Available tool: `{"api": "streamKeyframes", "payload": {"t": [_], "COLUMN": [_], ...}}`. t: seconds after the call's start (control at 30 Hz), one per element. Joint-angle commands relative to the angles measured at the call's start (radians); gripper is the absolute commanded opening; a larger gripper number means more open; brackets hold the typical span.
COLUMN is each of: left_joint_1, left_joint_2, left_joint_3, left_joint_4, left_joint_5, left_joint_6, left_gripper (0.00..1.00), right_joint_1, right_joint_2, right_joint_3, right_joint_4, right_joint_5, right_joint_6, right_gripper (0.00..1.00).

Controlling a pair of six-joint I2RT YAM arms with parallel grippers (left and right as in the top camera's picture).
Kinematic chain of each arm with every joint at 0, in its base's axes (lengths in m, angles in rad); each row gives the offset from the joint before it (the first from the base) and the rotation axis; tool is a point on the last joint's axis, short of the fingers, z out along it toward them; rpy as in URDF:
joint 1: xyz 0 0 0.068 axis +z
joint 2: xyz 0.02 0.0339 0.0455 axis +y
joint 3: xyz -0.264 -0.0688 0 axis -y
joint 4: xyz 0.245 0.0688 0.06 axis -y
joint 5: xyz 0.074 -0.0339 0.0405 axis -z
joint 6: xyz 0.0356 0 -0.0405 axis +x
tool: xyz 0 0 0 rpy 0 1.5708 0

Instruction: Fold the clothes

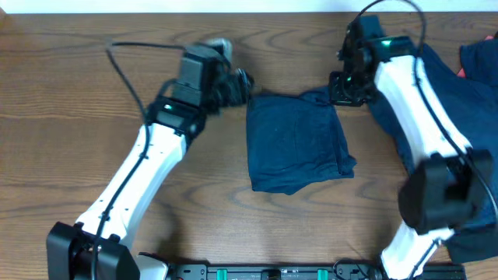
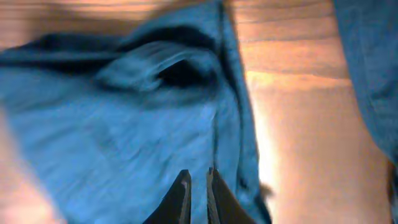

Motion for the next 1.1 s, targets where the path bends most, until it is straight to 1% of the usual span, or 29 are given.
{"api": "streamKeyframes", "payload": {"t": [0.0,0.1,0.23,0.33,0.53,0.8,0.87,0.93,1.07], "left_joint_1": [0.023,0.023,0.021,0.021,0.017,-0.017,-0.026,-0.030,-0.029], "left_joint_2": [0.068,0.136,0.234,0.304,0.400,0.461,0.466,0.467,0.467], "left_joint_3": [-0.003,-0.003,-0.002,0.003,0.004,0.004,0.004,0.004,0.004], "left_joint_4": [0.054,0.111,0.155,0.161,0.143,0.056,0.008,-0.066,-0.217], "left_joint_5": [-0.019,0.041,0.086,0.093,0.123,0.119,0.103,0.052,0.005], "left_joint_6": [0.045,0.052,0.055,0.056,0.083,0.142,0.147,0.150,0.149], "left_gripper": [0.63,0.63,0.63,0.62,0.62,0.62,0.62,0.62,0.62], "right_joint_1": [0.029,0.053,0.095,0.128,0.183,0.198,0.191,0.182,0.150], "right_joint_2": [-0.053,-0.053,-0.052,-0.052,-0.052,-0.052,-0.052,-0.052,-0.053], "right_joint_3": [0.018,0.001,-0.079,-0.170,-0.369,-0.618,-0.663,-0.695,-0.708], "right_joint_4": [-0.059,-0.108,-0.111,-0.083,0.029,0.239,0.299,0.352,0.436], "right_joint_5": [-0.108,-0.154,-0.157,-0.172,-0.187,-0.167,-0.110,-0.031,0.145], "right_joint_6": [-0.021,-0.022,-0.018,-0.010,-0.010,0.021,0.048,0.073,0.119], "right_gripper": [0.09,0.09,0.10,0.10,0.09,0.10,0.10,0.10,0.11]}}
